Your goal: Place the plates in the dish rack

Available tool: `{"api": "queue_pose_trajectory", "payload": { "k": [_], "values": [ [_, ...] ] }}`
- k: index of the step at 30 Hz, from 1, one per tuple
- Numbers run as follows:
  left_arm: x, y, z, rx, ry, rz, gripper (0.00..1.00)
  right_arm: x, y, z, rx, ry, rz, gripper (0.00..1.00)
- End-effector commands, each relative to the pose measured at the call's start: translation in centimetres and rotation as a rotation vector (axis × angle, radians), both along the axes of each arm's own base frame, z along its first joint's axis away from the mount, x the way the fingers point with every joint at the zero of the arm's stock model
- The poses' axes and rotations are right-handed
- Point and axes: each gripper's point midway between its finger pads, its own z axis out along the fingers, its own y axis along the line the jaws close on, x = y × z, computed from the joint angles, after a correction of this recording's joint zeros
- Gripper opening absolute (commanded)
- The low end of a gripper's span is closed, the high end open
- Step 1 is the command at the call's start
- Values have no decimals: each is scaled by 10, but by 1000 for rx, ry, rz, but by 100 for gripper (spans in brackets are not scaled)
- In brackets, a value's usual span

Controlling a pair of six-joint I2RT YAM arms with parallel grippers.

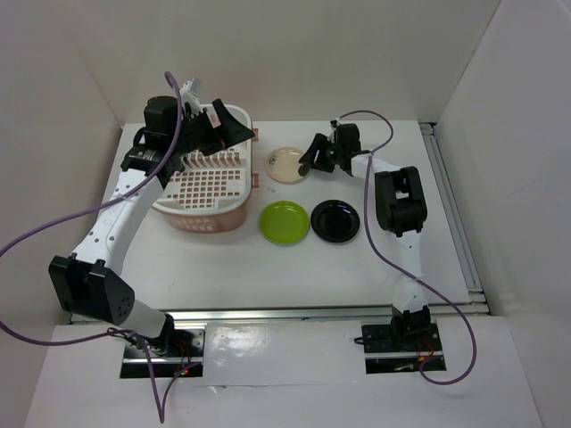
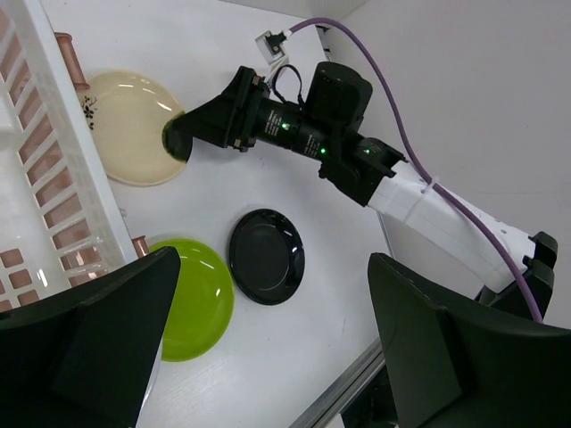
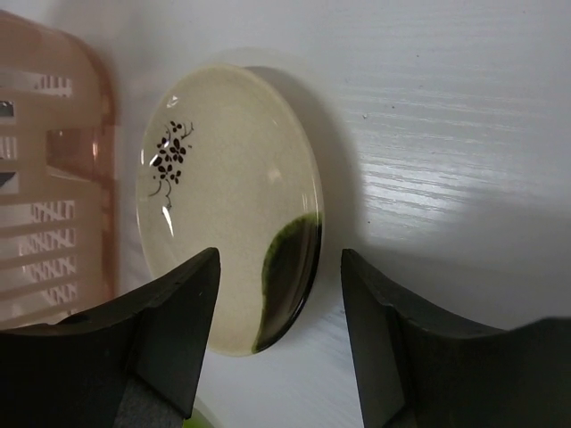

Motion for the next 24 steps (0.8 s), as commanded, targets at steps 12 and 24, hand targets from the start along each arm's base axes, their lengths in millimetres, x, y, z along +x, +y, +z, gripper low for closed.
{"api": "queue_pose_trajectory", "payload": {
  "k": [12, 24],
  "values": [
    [-10, 3, 4, 16, -24, 2, 100, -16, -4, -64, 36, 197, -68, 38],
    [-1, 4, -3, 45, -29, 2, 100, 13, -28, 12, 163, 121, -244, 0]
  ]
}}
